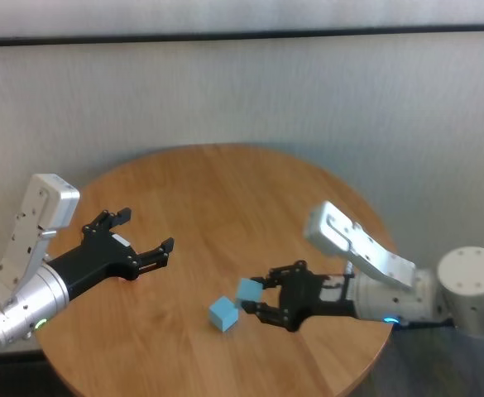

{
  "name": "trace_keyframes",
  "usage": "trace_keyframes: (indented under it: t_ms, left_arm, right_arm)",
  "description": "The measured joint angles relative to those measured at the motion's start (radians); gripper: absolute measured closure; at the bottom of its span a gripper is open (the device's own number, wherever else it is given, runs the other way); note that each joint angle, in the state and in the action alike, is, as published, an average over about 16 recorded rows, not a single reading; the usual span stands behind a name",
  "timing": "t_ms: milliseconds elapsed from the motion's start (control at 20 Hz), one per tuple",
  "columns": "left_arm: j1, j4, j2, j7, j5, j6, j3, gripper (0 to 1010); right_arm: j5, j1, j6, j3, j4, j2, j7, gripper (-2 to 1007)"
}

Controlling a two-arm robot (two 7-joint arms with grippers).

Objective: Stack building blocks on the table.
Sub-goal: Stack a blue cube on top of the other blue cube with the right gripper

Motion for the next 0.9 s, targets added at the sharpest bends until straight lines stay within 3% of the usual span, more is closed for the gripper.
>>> trace_keyframes:
  t_ms: [200, 400, 600, 900]
  left_arm:
    - [0.000, 0.000, 0.000, 0.000, 0.000, 0.000, 0.000, 11]
    - [0.000, 0.000, 0.000, 0.000, 0.000, 0.000, 0.000, 11]
    - [0.000, 0.000, 0.000, 0.000, 0.000, 0.000, 0.000, 11]
    - [0.000, 0.000, 0.000, 0.000, 0.000, 0.000, 0.000, 11]
  right_arm:
    - [0.013, 0.014, 0.078, -0.016, -0.010, -0.019, -0.015, 631]
    - [0.012, 0.030, 0.133, -0.037, -0.011, -0.034, -0.029, 631]
    - [-0.002, 0.046, 0.152, -0.060, 0.002, -0.044, -0.035, 631]
    - [-0.023, 0.067, 0.149, -0.086, 0.037, -0.059, -0.036, 631]
